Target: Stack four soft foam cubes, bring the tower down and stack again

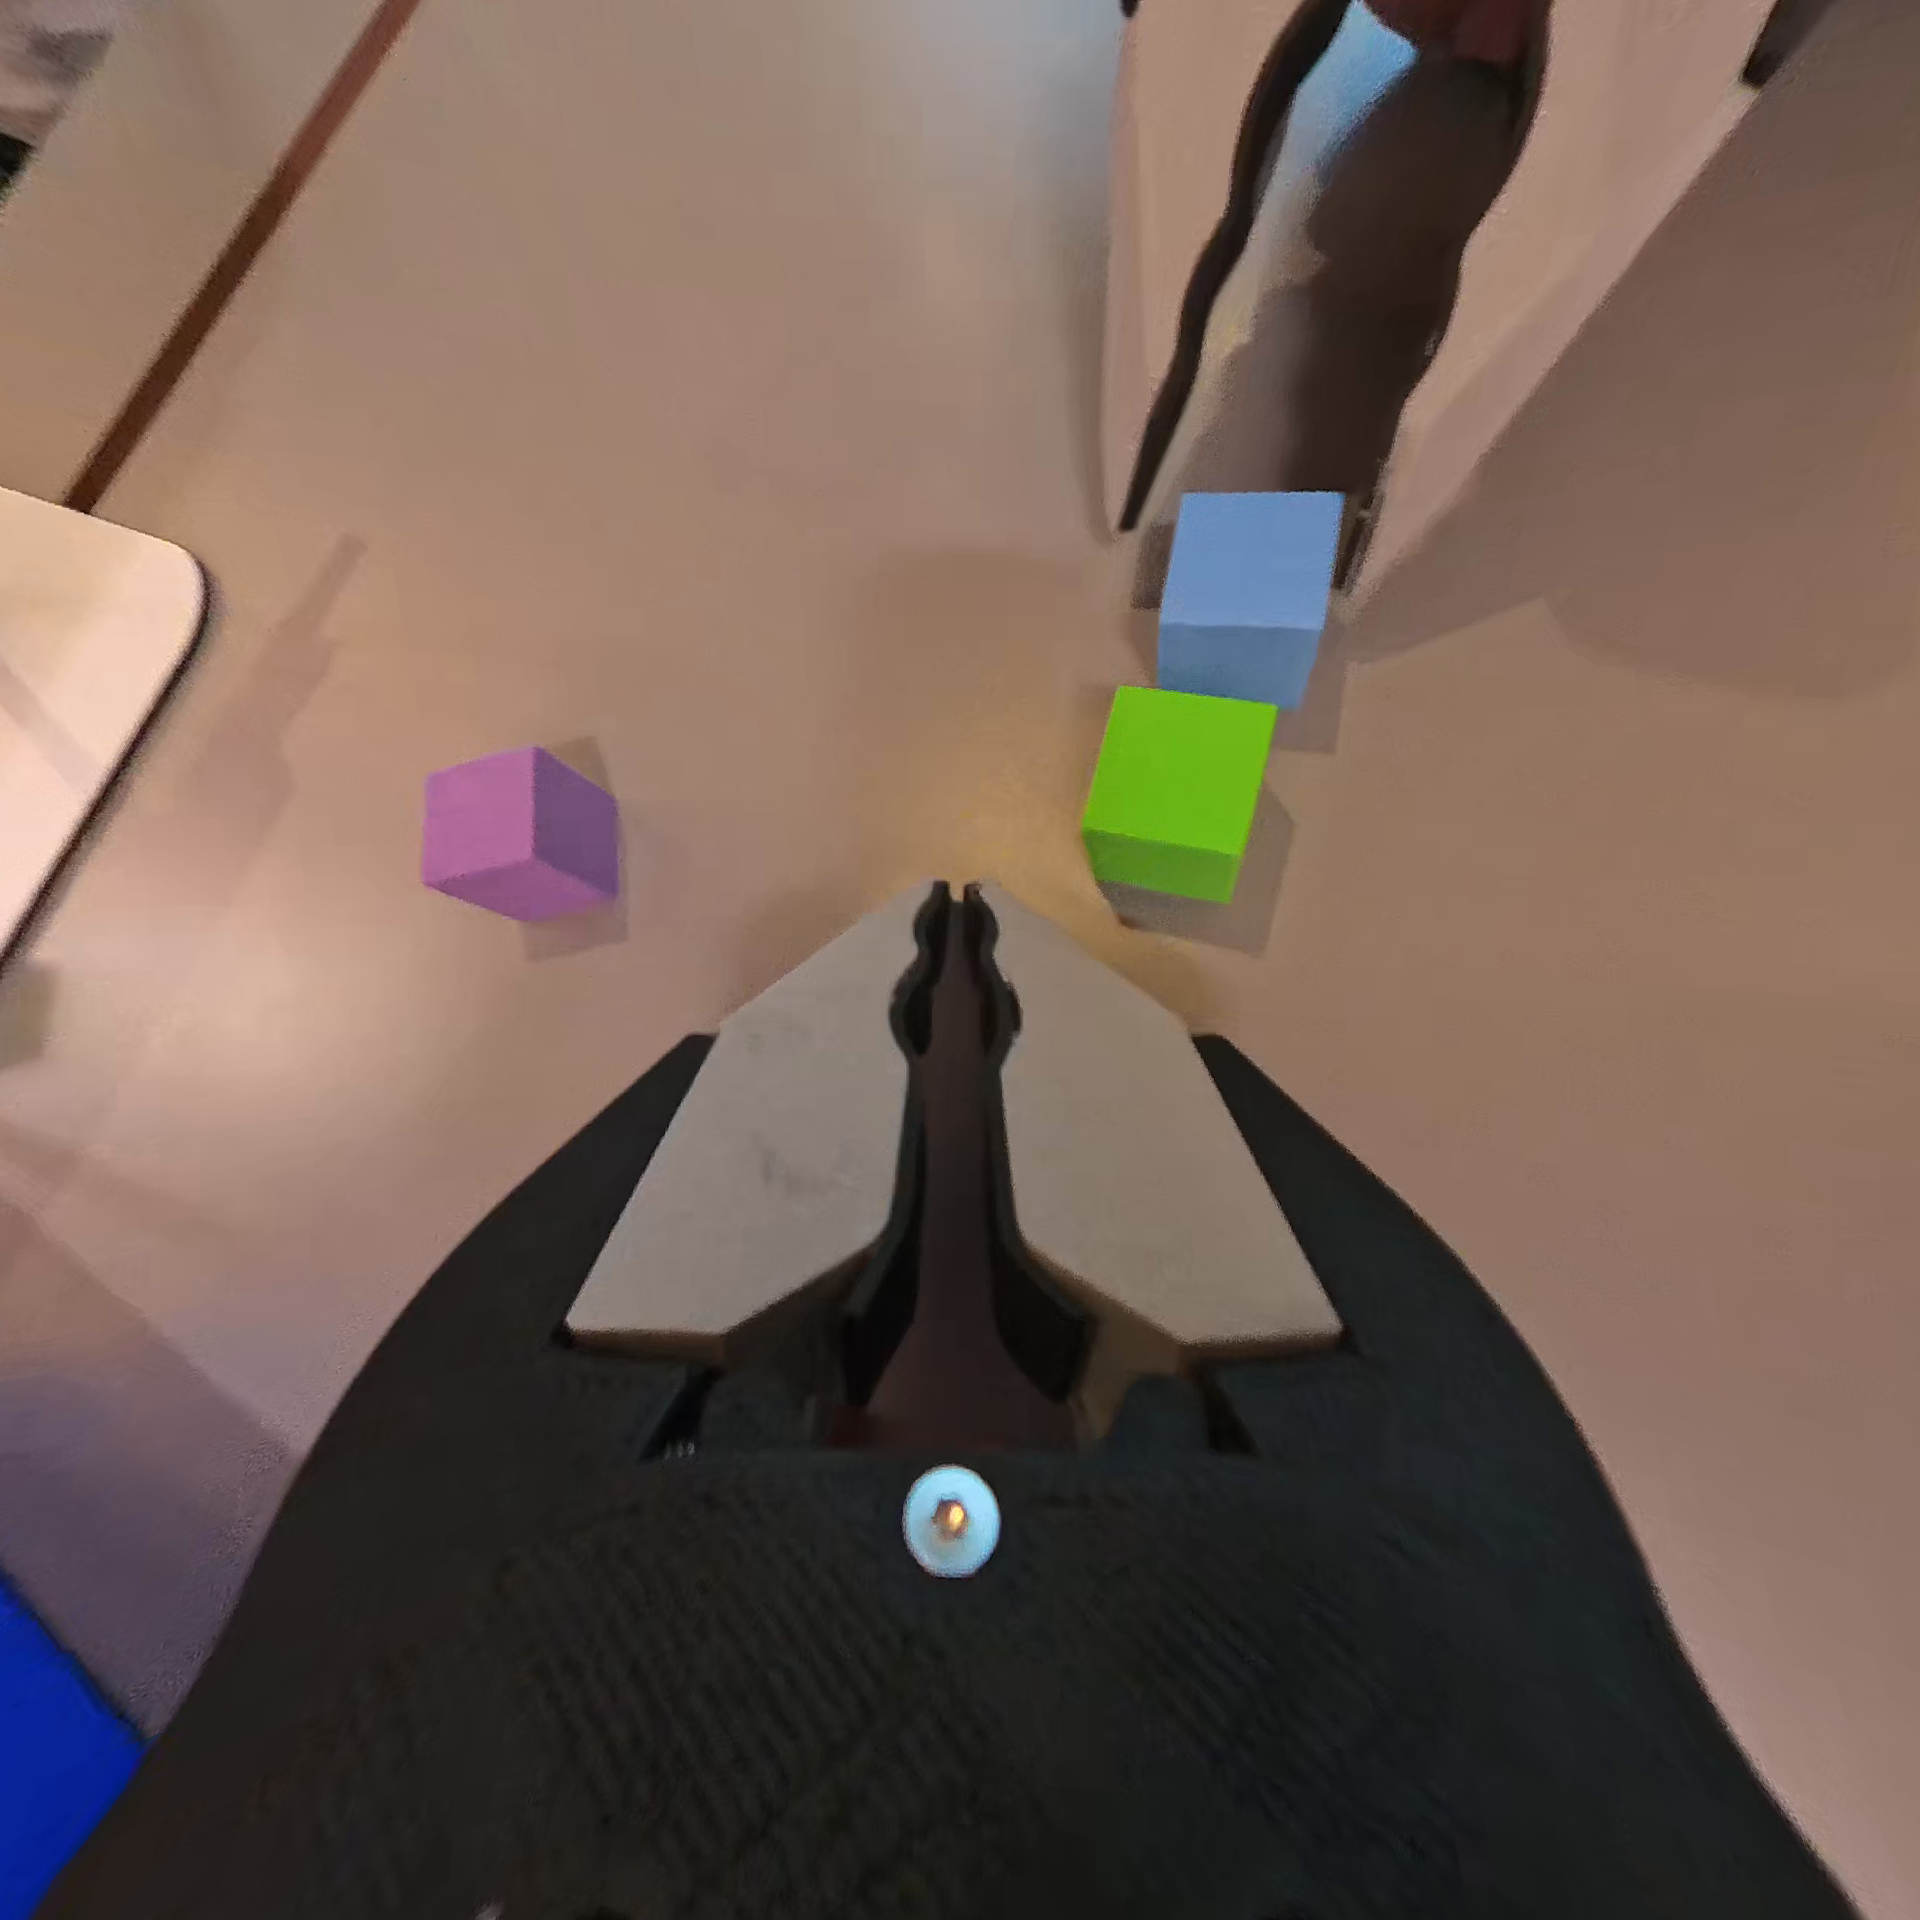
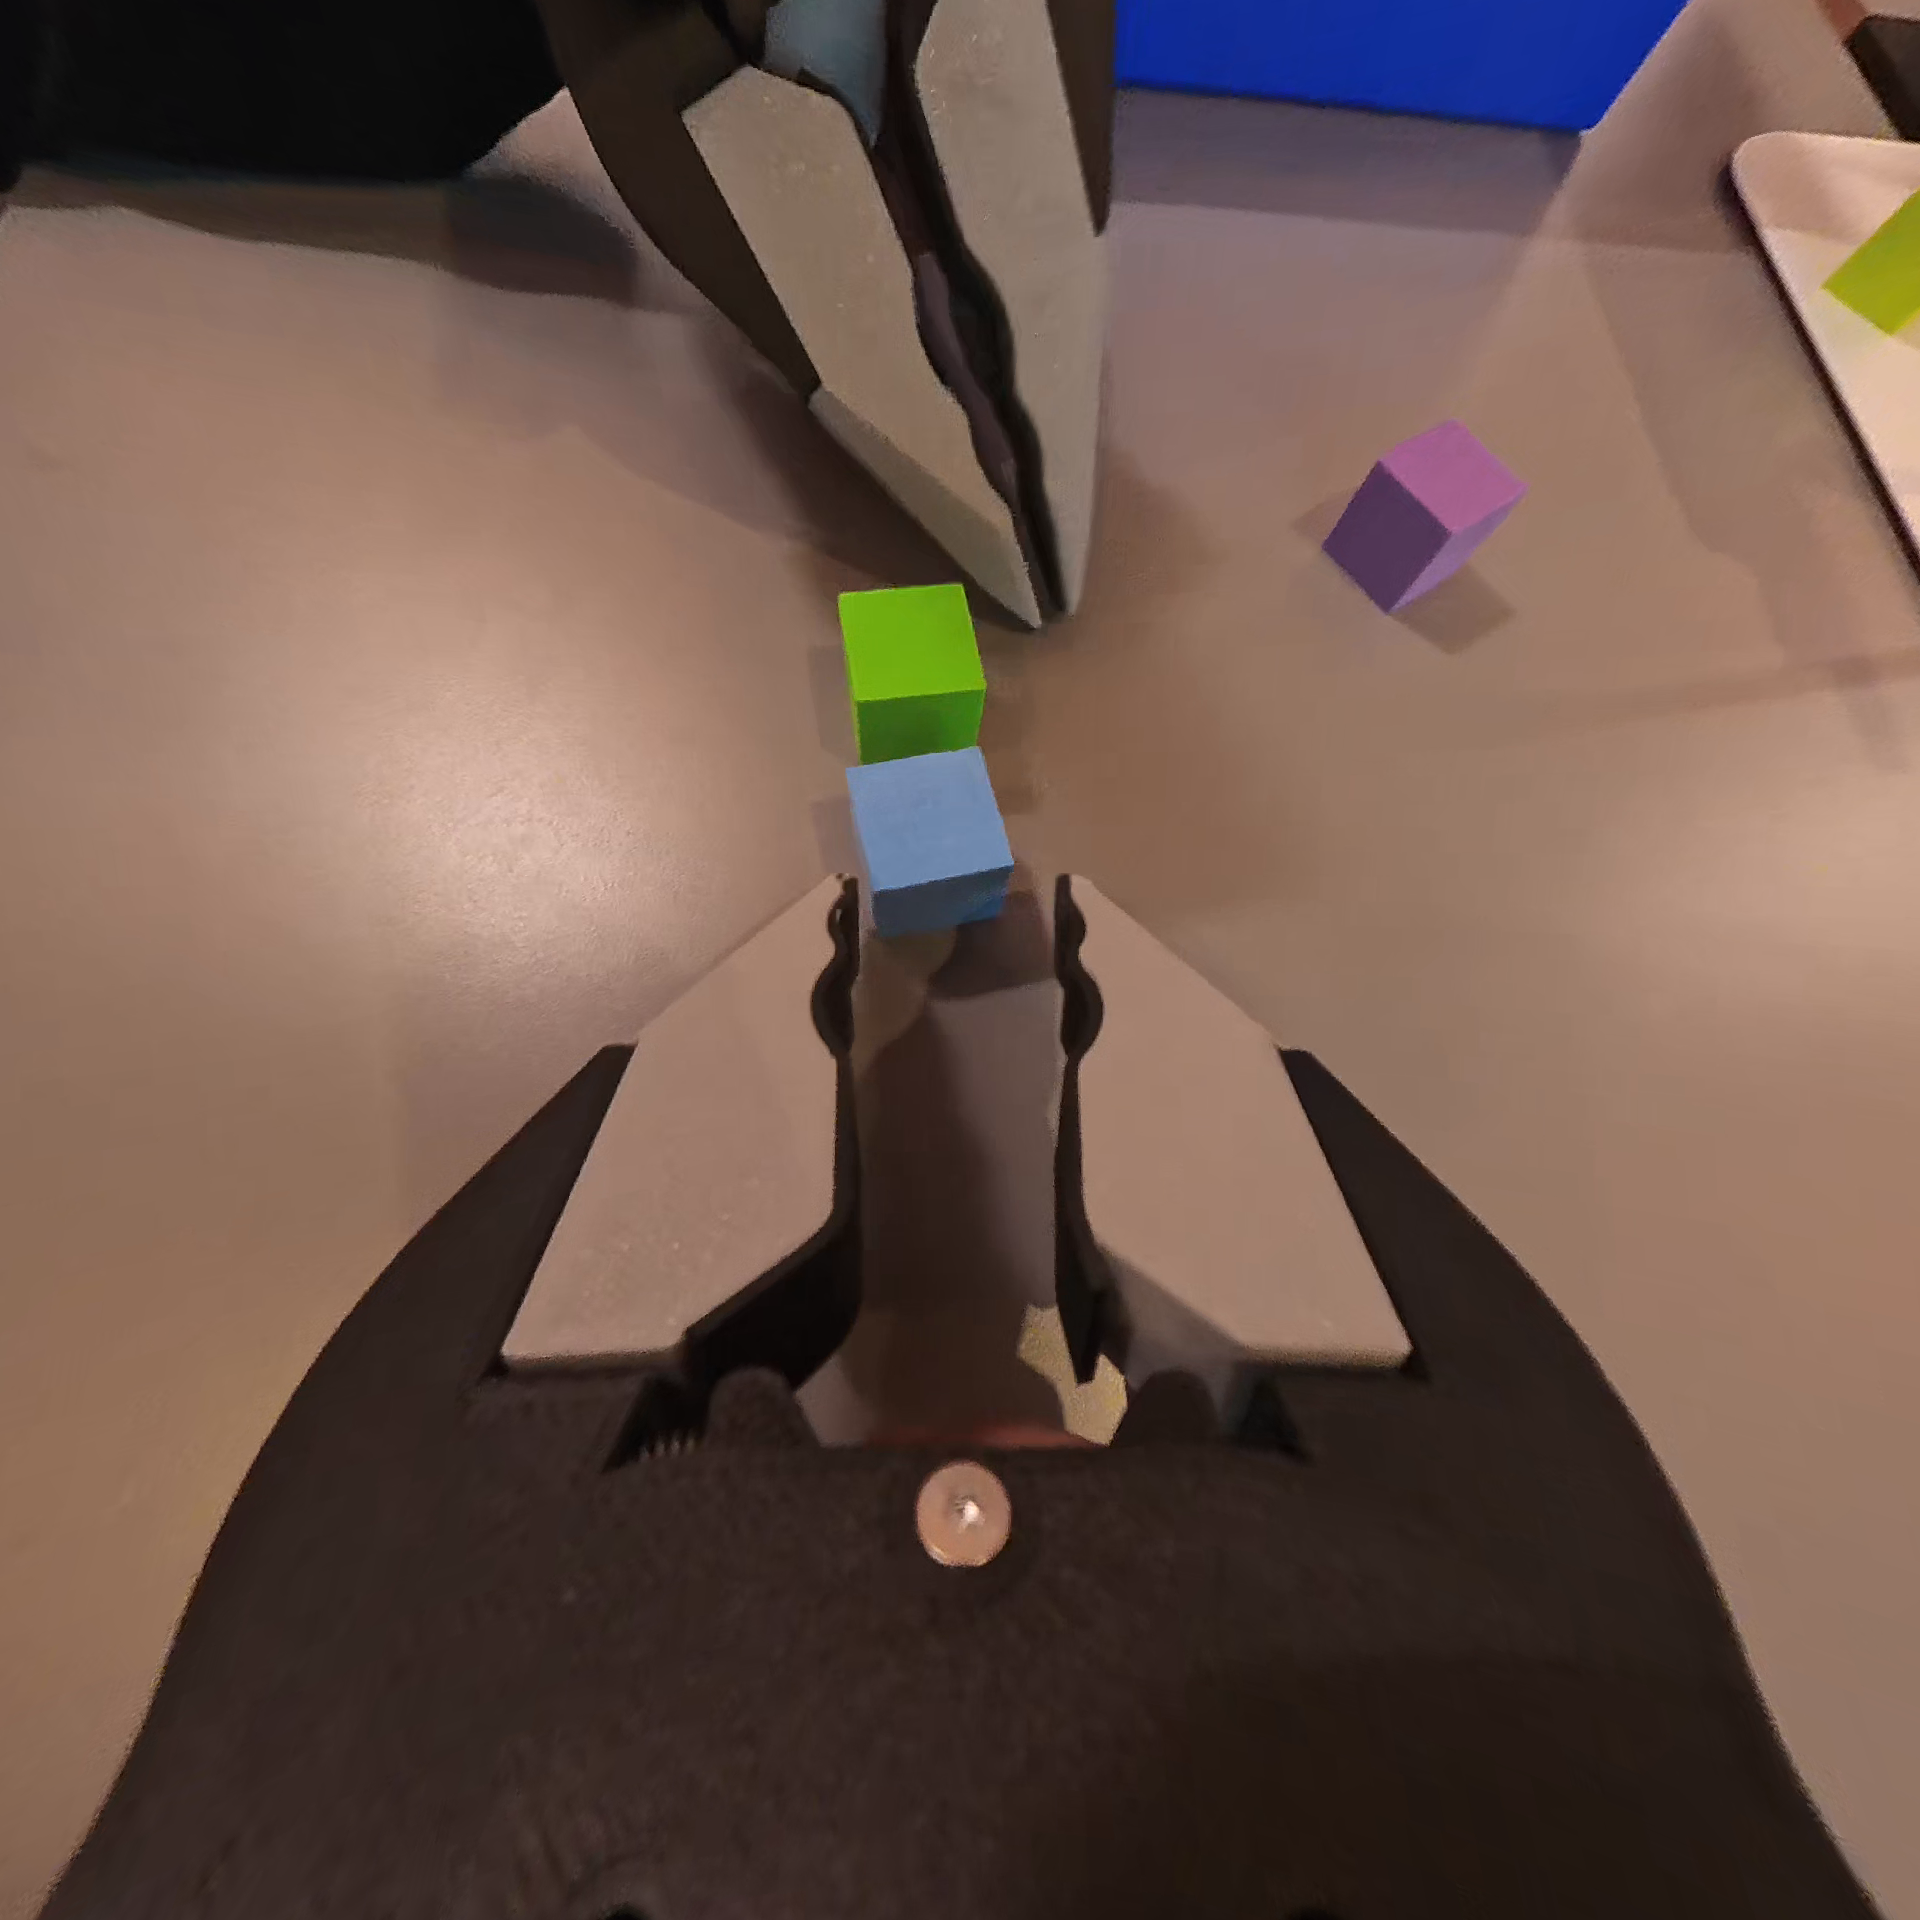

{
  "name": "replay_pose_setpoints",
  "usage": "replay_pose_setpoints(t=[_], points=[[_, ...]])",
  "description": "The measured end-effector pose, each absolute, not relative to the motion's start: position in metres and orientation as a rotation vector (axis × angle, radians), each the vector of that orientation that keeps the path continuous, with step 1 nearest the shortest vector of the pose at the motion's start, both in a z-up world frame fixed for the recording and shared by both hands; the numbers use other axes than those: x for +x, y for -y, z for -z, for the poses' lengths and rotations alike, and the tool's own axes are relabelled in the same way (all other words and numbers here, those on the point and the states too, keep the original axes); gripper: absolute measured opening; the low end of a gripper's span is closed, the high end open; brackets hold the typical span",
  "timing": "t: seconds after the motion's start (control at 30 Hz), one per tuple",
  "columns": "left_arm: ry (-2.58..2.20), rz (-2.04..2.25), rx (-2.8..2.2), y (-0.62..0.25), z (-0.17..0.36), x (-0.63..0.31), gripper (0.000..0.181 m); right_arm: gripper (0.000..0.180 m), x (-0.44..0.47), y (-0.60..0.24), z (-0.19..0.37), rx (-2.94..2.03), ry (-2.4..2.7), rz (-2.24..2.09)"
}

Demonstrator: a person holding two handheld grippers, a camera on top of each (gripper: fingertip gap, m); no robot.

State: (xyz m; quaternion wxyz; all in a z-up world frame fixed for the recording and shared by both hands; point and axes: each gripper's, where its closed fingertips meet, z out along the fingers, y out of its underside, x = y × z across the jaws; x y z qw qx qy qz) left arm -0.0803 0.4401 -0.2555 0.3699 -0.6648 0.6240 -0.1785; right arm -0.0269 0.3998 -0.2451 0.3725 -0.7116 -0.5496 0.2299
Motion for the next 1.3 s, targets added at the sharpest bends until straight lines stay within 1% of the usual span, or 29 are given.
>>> replay_pose_setpoints(t=[0.07,0.13,0.17,0.3,0.6,0.73,0.8,0.93,1.07,1.3], points=[[-1.611,0.510,-1.725,-0.437,0.256,-0.082,0.000,0.035,-0.029,-0.401,0.243,-1.822,1.391,-0.605],[-1.618,0.523,-1.723,-0.435,0.256,-0.081,0.000,0.025,-0.032,-0.399,0.242,-1.812,1.401,-0.622],[-1.624,0.522,-1.717,-0.434,0.256,-0.080,0.000,0.025,-0.033,-0.398,0.242,-1.804,1.408,-0.626],[-1.648,0.508,-1.682,-0.429,0.256,-0.073,0.000,0.024,-0.032,-0.397,0.238,-1.803,1.387,-0.663],[-1.635,0.457,-1.667,-0.429,0.256,-0.065,0.000,0.025,-0.035,-0.406,0.205,-1.725,1.222,-0.752],[-1.627,0.493,-1.693,-0.429,0.255,-0.069,0.000,0.024,-0.043,-0.408,0.198,-1.723,1.206,-0.722],[-1.611,0.514,-1.718,-0.431,0.255,-0.072,0.003,0.025,-0.047,-0.408,0.200,-1.735,1.221,-0.691],[-1.537,0.529,-1.786,-0.441,0.254,-0.078,0.017,0.025,-0.052,-0.406,0.203,-1.750,1.241,-0.645],[-1.461,0.540,-1.858,-0.452,0.254,-0.082,0.024,0.025,-0.059,-0.403,0.199,-1.749,1.245,-0.631],[-1.456,0.561,-1.872,-0.452,0.255,-0.083,0.023,0.025,-0.062,-0.404,0.206,-1.788,1.243,-0.616]])
